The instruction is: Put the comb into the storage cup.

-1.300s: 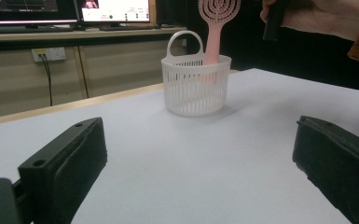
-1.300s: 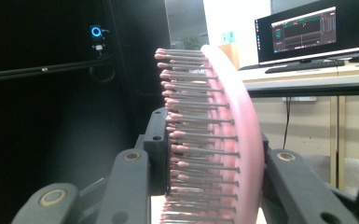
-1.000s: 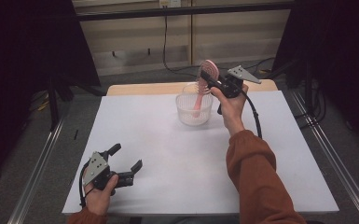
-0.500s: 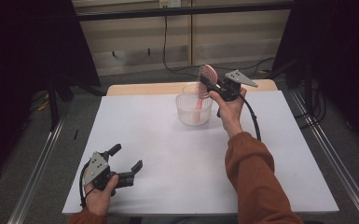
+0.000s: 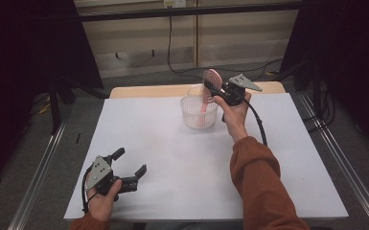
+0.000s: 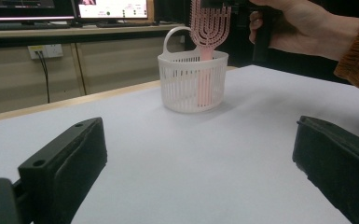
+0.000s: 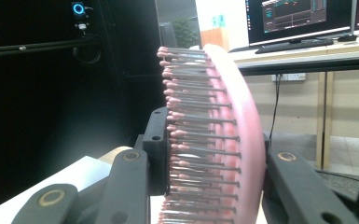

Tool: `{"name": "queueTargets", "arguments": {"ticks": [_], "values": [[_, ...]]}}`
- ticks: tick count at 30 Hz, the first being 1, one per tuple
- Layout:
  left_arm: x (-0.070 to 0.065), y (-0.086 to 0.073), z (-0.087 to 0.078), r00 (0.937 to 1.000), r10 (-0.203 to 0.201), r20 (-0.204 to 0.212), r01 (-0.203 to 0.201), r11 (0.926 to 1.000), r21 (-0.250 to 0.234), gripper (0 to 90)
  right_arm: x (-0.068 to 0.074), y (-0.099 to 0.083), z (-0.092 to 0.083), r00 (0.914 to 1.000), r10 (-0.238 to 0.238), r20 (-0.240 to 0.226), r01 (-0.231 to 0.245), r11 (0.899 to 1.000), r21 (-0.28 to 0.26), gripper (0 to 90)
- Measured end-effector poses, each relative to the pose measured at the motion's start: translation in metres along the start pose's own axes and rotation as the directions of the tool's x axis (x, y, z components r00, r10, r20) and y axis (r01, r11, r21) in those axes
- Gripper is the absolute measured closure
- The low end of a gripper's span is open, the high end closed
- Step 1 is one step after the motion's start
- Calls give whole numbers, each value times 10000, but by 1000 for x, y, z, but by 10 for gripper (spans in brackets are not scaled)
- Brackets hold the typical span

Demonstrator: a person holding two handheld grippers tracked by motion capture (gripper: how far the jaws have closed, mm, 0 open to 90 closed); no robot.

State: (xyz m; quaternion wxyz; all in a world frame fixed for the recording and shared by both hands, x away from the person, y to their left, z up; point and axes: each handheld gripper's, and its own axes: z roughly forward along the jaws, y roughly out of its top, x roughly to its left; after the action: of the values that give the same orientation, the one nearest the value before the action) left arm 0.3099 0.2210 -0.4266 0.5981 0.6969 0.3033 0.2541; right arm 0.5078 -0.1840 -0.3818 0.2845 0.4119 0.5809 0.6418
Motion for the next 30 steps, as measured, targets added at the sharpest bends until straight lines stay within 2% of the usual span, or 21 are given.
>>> {"name": "queueTargets", "arguments": {"ticks": [5,11,15,18,21,27,30], "values": [[-1,0,1,10000,-10,63,10,10000,23,30,-6,1,-5,9998,96,194,-100,9998,199,633],[0,0,1,10000,0,55,0,10000,25,30,-13,1,-7,9990,-133,420,116,9992,393,615],[0,-1,1,10000,25,48,-25,10000,37,30,-19,-1,-9,9983,20,589,-42,9993,373,608],[0,-1,1,10000,12,56,-12,10000,75,30,-22,-2,-11,9967,-224,778,184,9985,517,594],[-1,-1,1,10000,15,68,-15,10000,31,30,-26,-3,-12,9950,-212,974,145,9975,696,580],[0,-1,1,10000,55,68,-56,9999,122,30,-34,-6,-17,9941,-69,1083,-25,9963,864,560],[0,-1,1,10000,55,67,-56,9999,129,30,-33,-7,-16,9942,-141,1063,39,9955,950,557]]}}
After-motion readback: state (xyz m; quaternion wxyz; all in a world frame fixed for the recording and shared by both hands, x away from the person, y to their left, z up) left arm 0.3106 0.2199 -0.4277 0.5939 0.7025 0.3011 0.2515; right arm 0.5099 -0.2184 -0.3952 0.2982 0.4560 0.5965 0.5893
